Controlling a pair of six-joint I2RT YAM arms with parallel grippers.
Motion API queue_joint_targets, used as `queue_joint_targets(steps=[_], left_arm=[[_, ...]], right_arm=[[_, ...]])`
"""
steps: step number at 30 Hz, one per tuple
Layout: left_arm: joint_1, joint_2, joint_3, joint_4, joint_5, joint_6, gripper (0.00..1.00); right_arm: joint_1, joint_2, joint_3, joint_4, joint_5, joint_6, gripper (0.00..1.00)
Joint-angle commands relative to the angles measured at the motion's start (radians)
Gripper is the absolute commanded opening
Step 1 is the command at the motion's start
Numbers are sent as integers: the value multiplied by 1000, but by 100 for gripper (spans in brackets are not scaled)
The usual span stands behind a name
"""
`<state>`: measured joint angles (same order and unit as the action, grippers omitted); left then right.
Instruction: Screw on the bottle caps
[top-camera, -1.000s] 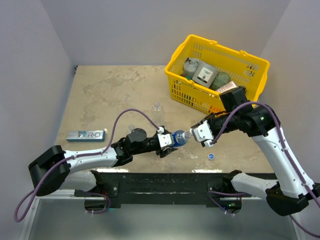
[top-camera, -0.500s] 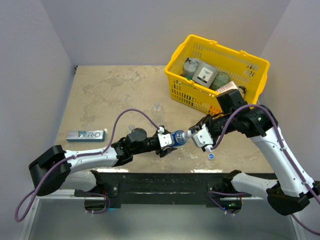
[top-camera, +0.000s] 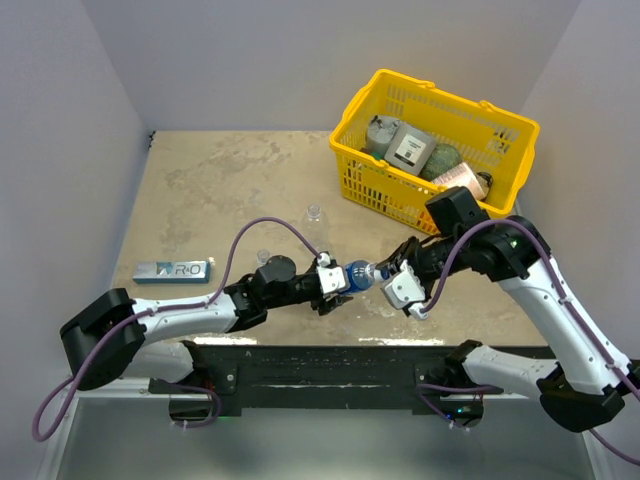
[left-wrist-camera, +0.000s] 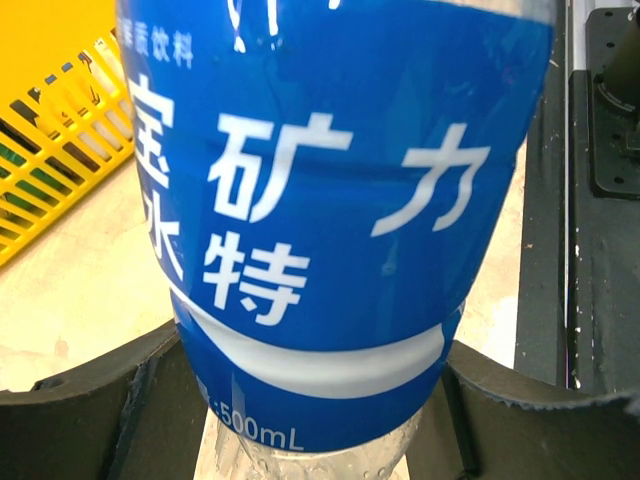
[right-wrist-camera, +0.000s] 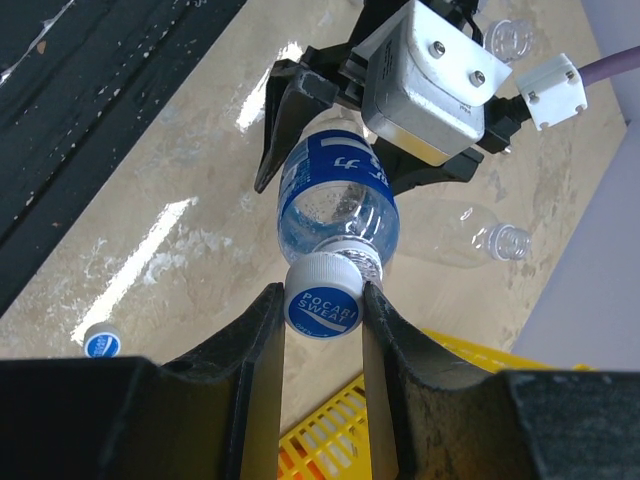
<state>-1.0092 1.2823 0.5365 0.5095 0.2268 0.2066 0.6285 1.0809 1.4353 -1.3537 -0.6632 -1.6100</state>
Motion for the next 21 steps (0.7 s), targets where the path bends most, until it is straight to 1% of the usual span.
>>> queue_joint_targets(steps=[1, 6, 9, 14, 15, 18, 21], left_arm=[[1, -5, 33, 73, 6, 42, 0], [1, -11, 26, 84, 11, 63, 0], [1, -12, 17, 95, 13, 65, 0], [1, -15, 14, 95, 14, 62, 0], [1, -15, 16, 96, 14, 59, 0], [1, -15, 14, 95, 16, 51, 0], [3, -14, 16, 96, 17, 44, 0]], right_arm=[[5, 11, -3, -18, 30, 30, 0], [7, 25, 5, 1, 50, 38, 0], [5, 34, 10, -18, 60, 9, 0], [5, 33, 2, 16, 71, 27, 0], [5, 30, -4, 54, 74, 36, 0], [5, 19, -13, 86, 89, 55, 0], [7, 25, -4, 84, 82, 76, 0]])
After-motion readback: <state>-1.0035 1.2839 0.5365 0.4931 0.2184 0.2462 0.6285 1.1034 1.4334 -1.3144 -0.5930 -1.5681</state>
